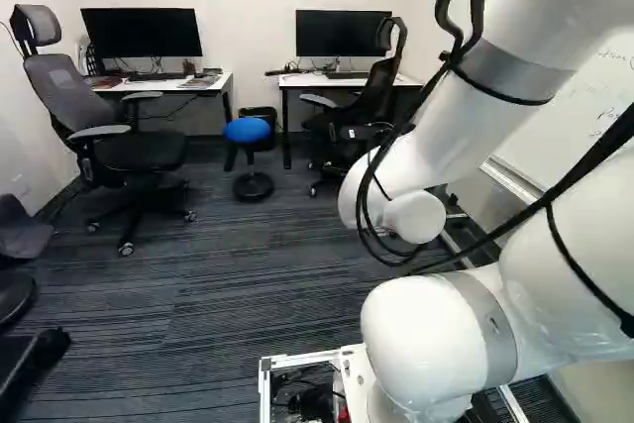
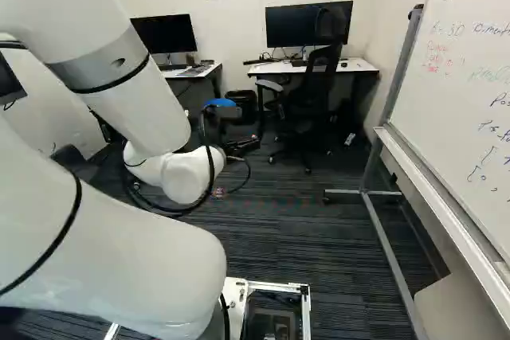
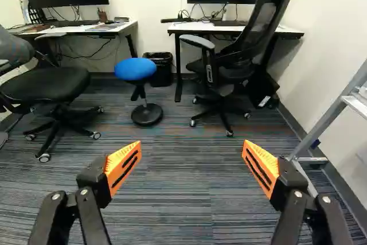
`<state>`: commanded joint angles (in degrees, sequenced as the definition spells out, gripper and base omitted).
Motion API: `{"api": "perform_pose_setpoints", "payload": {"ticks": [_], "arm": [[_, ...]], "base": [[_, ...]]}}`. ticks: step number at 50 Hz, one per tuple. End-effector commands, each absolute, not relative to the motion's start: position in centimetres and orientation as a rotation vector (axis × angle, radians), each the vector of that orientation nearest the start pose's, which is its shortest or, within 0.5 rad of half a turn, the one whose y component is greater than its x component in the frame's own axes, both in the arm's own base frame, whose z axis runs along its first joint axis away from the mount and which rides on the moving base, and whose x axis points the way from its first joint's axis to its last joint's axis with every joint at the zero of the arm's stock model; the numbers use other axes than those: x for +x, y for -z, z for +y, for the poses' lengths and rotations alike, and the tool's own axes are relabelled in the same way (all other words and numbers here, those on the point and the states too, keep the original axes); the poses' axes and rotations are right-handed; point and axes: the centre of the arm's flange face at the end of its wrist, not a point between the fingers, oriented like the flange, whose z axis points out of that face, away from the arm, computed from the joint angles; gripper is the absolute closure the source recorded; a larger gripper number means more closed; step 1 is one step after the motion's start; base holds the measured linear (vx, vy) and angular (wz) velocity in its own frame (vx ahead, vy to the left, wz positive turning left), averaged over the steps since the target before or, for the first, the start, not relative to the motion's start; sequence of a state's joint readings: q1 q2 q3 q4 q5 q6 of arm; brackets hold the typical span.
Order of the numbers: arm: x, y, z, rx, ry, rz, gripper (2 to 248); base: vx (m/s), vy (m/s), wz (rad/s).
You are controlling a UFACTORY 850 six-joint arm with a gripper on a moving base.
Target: Open the door and move inside
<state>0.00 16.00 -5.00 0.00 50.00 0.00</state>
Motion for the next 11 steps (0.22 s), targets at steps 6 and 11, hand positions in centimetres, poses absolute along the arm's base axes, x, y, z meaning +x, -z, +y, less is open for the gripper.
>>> {"api": "perform_pose_setpoints", "payload": {"ticks": [6, 11], "arm": [[27.03, -36.56, 0.00, -2.558, 1.824, 0.000, 3], [27.03, -36.56, 0.00, -2.558, 1.824, 0.000, 3]], "base": [[0.000, 0.000, 0.000], [0.000, 0.000, 0.000]]}}
